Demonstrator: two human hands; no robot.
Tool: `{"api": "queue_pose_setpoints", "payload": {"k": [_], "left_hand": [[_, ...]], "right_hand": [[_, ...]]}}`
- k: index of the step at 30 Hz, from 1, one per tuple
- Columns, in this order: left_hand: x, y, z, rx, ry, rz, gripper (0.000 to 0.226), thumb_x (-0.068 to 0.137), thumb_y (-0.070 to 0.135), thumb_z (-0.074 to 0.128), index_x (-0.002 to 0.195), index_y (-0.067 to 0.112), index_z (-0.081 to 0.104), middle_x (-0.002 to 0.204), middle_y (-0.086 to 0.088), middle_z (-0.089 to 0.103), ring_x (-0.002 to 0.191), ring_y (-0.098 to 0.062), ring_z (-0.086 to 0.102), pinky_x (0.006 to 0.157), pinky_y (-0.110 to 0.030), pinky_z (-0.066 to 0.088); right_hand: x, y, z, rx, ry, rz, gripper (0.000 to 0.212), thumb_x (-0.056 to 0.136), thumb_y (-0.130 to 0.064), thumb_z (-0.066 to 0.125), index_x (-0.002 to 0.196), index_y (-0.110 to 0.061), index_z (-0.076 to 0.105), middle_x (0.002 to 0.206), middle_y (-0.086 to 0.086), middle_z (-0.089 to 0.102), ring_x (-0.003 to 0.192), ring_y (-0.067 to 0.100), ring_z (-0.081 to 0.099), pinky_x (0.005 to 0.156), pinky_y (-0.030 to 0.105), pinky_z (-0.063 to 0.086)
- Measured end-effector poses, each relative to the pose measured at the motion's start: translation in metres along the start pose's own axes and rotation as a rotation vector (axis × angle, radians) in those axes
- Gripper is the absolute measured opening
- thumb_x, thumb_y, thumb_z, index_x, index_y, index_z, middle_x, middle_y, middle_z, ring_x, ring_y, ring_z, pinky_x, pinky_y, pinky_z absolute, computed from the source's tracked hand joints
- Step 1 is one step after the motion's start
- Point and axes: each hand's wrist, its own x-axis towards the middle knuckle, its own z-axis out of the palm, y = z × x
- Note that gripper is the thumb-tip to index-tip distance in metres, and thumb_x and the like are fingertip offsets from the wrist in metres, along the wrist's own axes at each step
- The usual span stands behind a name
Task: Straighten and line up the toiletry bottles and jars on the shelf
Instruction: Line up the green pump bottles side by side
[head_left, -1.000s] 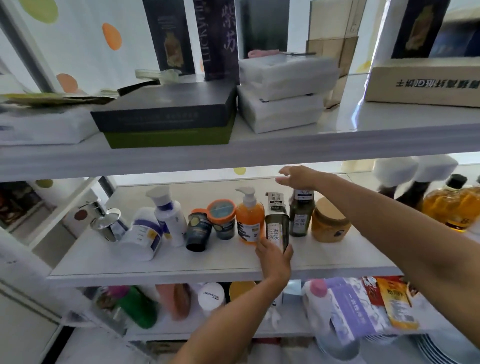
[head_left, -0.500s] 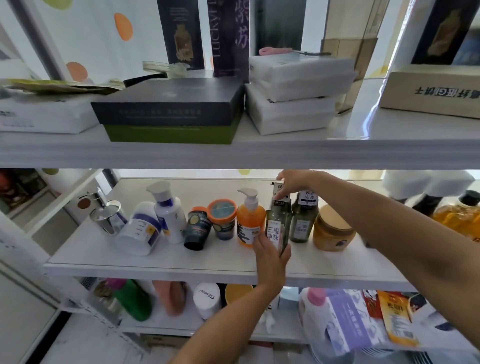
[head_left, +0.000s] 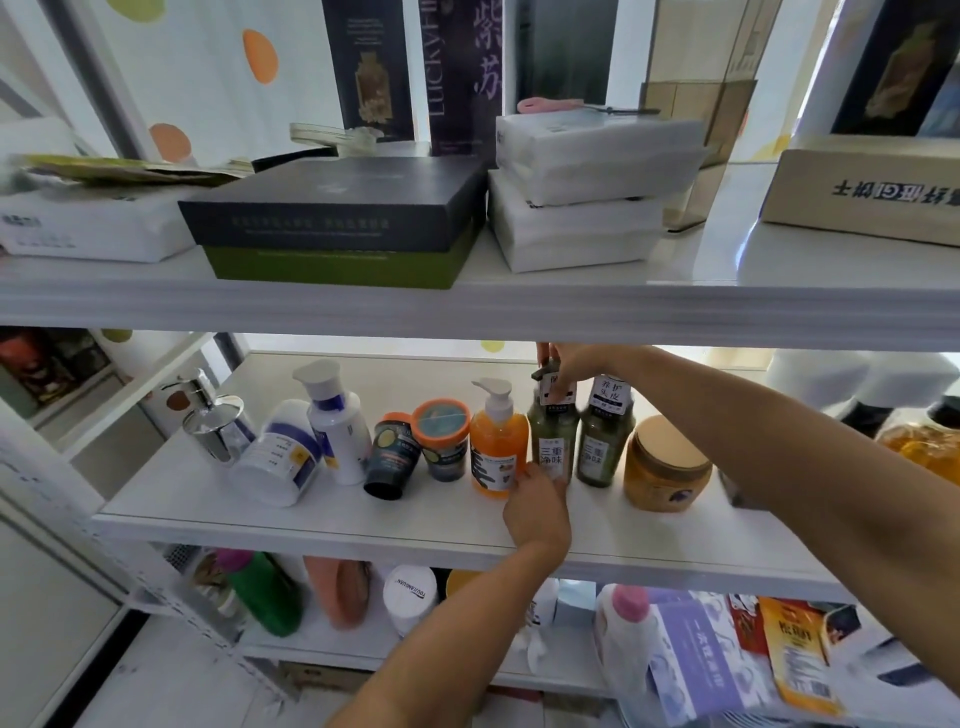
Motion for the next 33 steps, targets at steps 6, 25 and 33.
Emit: {"api": "queue_pose_setpoints", "payload": {"k": [6,25,33], "left_hand": [[0.007,-0.002,-0.008,0.08,0.031,-0.035,0.026,0.101,0.024,0.04,0.107,0.011,0.061,0.109,-0.009,0.068,0.099,-0.024,0.064,0.079,-0.031,0.05],[0.006,0.025,-0.012,-0.01,0.193,0.359,0.031,0.1,0.039,0.04,0.113,0.013,0.052,0.1,-0.005,0.068,0.084,-0.02,0.066,0.065,-0.027,0.049],[0.002,0.031,0.001,0.032,0.117,0.363,0.035,0.101,0.04,0.035,0.12,0.015,0.051,0.102,-0.006,0.067,0.09,-0.021,0.064,0.07,-0.028,0.048]], "right_hand": [[0.001,0.004,0.002,0.004,0.042,-0.016,0.046,0.076,-0.017,0.076,0.11,-0.008,0.048,0.114,0.009,0.057,0.092,0.017,0.046,0.077,0.028,0.037],[-0.024,0.039,-0.005,0.085,0.004,0.03,0.08,0.067,-0.015,0.084,0.133,-0.01,0.039,0.134,0.011,0.05,0.121,0.03,0.051,0.093,0.035,0.052],[-0.029,0.066,0.008,0.268,0.077,0.097,0.052,0.07,-0.018,0.081,0.111,-0.001,0.055,0.108,0.012,0.06,0.095,0.023,0.056,0.07,0.027,0.052]]}}
